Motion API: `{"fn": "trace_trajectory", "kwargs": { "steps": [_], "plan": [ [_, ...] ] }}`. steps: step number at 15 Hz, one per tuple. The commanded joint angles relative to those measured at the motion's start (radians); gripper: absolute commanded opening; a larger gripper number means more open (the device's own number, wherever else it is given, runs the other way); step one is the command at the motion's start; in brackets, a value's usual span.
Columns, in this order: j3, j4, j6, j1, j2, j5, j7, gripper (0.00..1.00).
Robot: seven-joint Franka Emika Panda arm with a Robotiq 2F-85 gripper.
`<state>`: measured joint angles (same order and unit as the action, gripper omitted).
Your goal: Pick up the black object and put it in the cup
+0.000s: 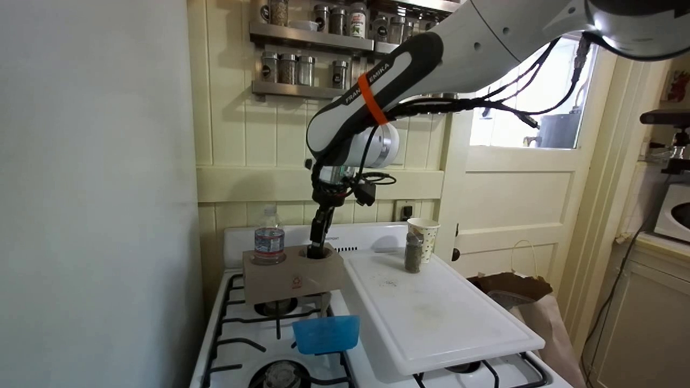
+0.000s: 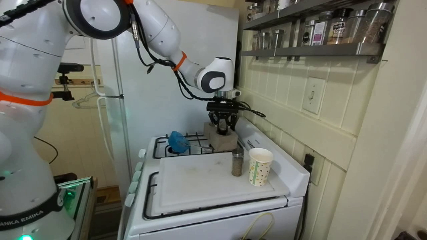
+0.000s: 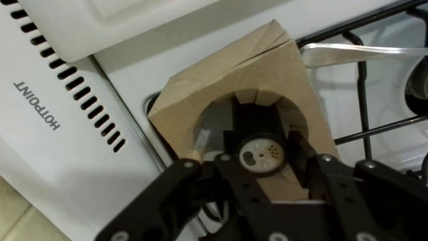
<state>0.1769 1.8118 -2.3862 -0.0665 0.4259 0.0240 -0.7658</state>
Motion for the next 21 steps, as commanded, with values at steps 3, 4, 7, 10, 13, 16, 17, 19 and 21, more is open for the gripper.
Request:
{"fn": "trace_trajectory", "kwargs": {
  "steps": [3,4,7,10,13,16,17,19,21],
  "plan": [
    [0.037,-0.008,0.077,0.014,-0.130,0.016,-0.016,0.17],
    [0.029,-0.014,0.091,0.009,-0.160,0.003,-0.008,0.17],
    [-0.003,-0.033,0.201,0.007,-0.275,-0.026,0.019,0.17],
    [-0.055,-0.002,0.222,0.000,-0.388,-0.147,0.099,0.17],
    [-0.100,0.099,0.121,0.022,-0.477,-0.210,0.220,0.17],
    [-0.149,0.219,-0.011,0.050,-0.543,-0.135,0.283,0.17],
    [-0.167,0.266,-0.064,0.061,-0.563,-0.131,0.307,0.17],
    [-0.209,0.360,-0.157,0.090,-0.611,-0.150,0.357,0.17],
    [-0.248,0.426,-0.243,0.121,-0.641,-0.161,0.405,0.17]
  ]
}}
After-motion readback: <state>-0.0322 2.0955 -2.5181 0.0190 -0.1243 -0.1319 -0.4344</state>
